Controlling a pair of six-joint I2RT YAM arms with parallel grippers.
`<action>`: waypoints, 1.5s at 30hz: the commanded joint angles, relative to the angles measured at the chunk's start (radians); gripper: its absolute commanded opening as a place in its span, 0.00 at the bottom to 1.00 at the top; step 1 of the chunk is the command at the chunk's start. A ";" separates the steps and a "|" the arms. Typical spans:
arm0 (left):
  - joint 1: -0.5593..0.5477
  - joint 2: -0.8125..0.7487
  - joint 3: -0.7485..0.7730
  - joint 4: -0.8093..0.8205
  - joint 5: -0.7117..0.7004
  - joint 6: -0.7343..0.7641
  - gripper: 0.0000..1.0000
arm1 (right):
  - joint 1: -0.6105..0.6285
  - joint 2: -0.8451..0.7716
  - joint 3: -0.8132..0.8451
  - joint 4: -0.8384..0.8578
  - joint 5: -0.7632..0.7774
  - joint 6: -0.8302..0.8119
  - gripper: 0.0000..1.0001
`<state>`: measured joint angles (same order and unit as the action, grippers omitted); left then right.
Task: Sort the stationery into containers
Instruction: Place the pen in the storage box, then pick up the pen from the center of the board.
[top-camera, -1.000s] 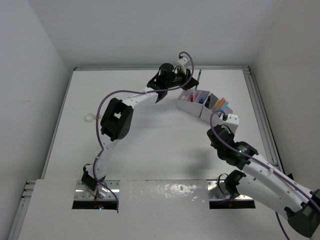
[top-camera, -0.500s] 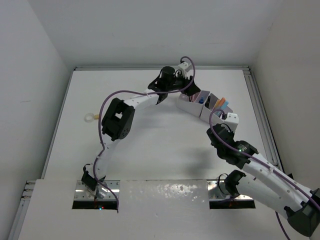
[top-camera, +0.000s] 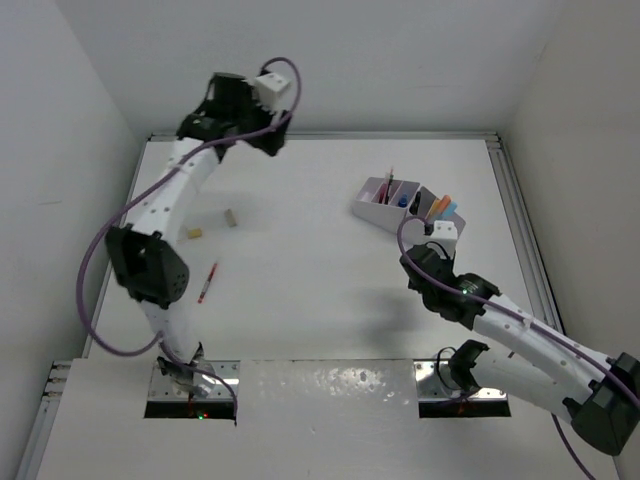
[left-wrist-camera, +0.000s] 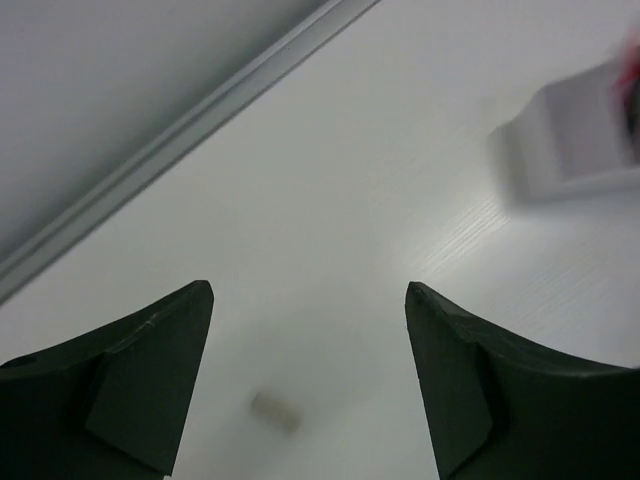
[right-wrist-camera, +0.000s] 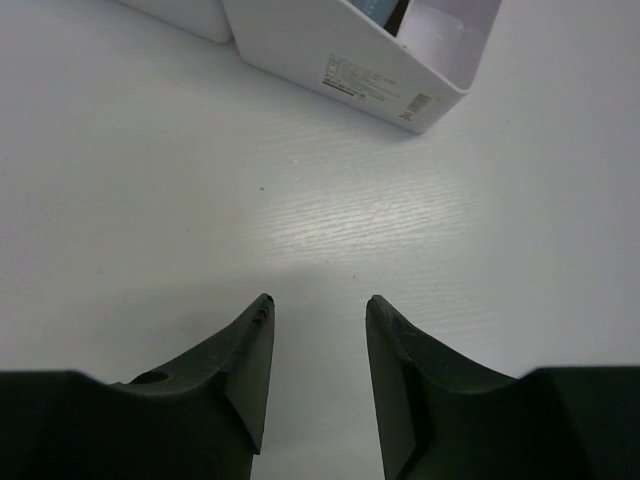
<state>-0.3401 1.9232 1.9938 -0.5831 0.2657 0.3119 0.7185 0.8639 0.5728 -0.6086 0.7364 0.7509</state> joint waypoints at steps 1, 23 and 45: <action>0.096 -0.133 -0.178 -0.397 -0.167 0.236 0.76 | 0.022 0.055 0.027 0.107 -0.023 -0.047 0.43; 0.332 -0.198 -0.984 -0.133 -0.364 0.153 0.54 | 0.058 0.064 0.032 0.110 0.003 -0.038 0.45; 0.273 -0.158 -0.468 -0.472 0.047 0.113 0.00 | 0.056 0.015 0.018 0.101 0.049 0.007 0.43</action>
<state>-0.0296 1.7798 1.2919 -0.9512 0.1184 0.4358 0.7692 0.8986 0.5838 -0.5293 0.7433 0.7238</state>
